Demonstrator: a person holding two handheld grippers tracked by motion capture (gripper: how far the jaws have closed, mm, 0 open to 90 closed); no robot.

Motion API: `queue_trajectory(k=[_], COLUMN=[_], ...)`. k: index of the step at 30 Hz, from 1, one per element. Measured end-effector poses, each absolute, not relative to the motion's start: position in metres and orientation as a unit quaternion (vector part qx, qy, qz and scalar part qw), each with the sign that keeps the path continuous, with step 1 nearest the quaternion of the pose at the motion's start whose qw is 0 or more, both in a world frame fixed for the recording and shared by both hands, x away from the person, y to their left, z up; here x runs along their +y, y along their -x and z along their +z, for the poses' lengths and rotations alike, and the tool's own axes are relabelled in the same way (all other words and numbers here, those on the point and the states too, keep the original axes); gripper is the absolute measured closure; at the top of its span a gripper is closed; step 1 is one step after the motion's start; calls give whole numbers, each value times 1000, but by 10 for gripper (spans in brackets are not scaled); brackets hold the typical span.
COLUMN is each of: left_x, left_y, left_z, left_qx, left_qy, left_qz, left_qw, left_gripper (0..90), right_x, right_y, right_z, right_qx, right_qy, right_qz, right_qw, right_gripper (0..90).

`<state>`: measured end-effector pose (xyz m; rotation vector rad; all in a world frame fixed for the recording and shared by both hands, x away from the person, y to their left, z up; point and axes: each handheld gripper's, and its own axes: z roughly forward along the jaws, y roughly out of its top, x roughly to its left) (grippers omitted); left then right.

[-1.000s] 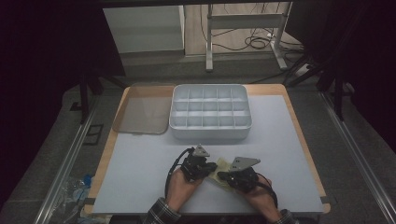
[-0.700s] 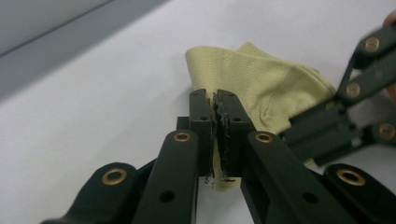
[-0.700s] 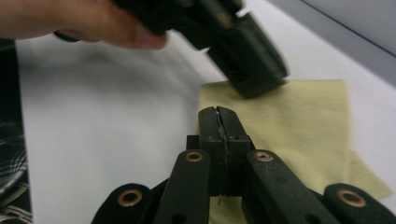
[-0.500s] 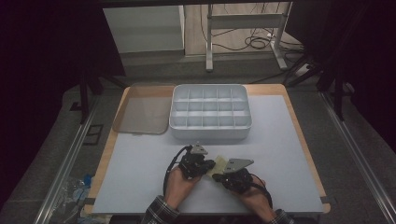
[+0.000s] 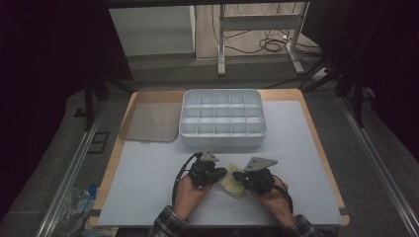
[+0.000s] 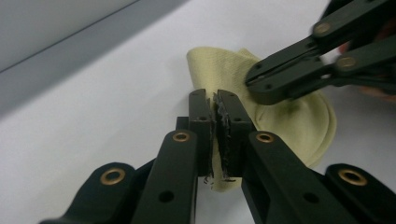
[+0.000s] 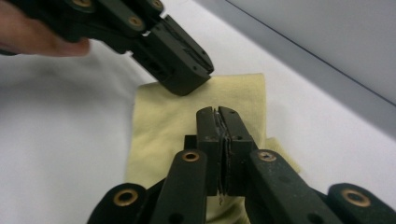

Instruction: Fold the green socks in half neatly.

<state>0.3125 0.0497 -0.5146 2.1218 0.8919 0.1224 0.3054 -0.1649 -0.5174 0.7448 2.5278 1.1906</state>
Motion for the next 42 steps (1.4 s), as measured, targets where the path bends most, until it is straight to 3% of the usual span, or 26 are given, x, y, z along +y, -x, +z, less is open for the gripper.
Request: queue_trajectory(k=[18, 26, 42], left_x=[47, 45, 17], left_y=[-310, -305, -287], left_z=[-509, -506, -510], left_qx=[346, 336, 295], left_qy=[-840, -839, -852], left_qz=[42, 27, -9], left_qw=[416, 428, 433], left_gripper=[856, 852, 839], right_x=[-164, -189, -212], right_y=[-306, -308, -306], right_z=[-527, -508, -500], right_qx=[874, 853, 844], right_qy=[-265, -287, -309], right_qz=[391, 408, 408], right_qw=[115, 151, 161], right_gripper=[888, 812, 714])
